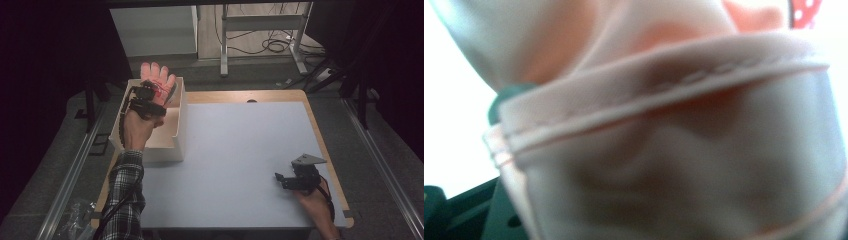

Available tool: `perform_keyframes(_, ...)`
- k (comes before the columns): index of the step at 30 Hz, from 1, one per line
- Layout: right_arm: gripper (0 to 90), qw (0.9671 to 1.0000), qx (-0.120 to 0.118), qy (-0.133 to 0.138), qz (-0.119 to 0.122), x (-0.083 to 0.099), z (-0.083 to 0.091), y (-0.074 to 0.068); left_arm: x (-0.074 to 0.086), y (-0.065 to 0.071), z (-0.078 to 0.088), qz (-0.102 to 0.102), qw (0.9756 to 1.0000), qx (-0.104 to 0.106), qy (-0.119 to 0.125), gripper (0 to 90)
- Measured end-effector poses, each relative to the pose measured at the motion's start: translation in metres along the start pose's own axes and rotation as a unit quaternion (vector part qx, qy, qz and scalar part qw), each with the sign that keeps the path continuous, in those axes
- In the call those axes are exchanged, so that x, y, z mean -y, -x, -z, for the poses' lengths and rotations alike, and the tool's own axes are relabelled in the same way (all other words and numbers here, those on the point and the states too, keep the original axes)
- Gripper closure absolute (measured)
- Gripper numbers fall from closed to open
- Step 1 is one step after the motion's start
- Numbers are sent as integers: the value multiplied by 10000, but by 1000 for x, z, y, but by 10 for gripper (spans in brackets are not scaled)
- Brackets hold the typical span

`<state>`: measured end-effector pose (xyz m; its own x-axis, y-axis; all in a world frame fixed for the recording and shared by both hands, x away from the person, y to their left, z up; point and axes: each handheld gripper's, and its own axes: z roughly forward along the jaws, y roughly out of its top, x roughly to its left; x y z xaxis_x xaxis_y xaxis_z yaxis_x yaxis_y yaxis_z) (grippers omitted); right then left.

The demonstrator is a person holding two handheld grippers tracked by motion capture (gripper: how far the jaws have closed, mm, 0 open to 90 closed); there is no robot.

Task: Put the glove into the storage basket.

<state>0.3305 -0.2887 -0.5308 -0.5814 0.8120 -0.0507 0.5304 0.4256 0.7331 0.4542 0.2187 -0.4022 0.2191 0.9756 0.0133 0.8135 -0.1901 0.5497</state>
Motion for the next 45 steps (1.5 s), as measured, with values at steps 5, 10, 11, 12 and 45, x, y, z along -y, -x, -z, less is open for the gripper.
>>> perform_keyframes(5,199,10000,-1,0,0,0,0,0,7,0,-21,29,10000,41,-79,378)
perform_keyframes(10,199,10000,-1,1,0,0,0,0,14,0,-39,71,9998,61,-194,376)
perform_keyframes(11,199,10000,-1,1,1,0,0,0,15,0,-42,80,9997,67,-213,376)
perform_keyframes(12,199,10000,-2,2,2,0,0,0,16,0,-46,88,9997,66,-226,376)
perform_keyframes(45,199,10000,-3,3,4,0,0,0,8,13,-101,-17,9870,151,-1602,156)
